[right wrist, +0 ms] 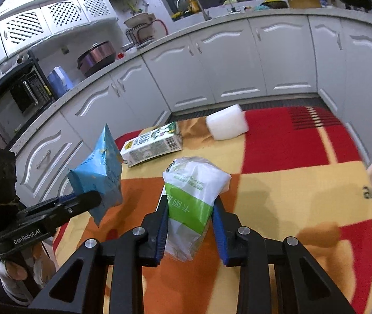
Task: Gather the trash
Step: 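Carry the blue packet and green-white pack over the white bin with both tools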
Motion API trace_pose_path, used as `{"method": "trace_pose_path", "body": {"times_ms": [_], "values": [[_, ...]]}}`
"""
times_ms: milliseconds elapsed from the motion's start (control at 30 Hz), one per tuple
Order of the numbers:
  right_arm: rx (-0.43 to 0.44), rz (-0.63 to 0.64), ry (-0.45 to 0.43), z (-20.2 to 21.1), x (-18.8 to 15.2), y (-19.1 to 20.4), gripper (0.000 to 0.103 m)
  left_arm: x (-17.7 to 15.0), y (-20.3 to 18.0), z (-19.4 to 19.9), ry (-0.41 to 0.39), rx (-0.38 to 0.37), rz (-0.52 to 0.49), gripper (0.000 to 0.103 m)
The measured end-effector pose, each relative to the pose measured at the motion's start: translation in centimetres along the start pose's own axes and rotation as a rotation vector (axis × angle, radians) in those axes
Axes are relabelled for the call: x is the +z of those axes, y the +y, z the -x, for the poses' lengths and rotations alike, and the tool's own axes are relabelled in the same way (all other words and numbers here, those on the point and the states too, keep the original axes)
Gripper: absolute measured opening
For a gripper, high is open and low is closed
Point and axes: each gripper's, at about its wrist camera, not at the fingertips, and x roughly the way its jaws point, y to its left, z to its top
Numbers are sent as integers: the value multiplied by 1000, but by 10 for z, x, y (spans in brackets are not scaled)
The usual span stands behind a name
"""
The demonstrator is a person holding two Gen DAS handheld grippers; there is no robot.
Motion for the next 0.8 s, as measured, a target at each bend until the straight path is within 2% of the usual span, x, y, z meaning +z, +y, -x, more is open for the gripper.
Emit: {"method": "trace_pose_path", "body": {"times_ms": [333, 800], "values": [[-39, -8, -32, 29, -9, -15, 30, -2, -42, -16, 25, -5, -63, 26], [-114, -74, -97, 77, -16, -53, 30, -1, -100, -33, 42, -64, -158, 26]]}}
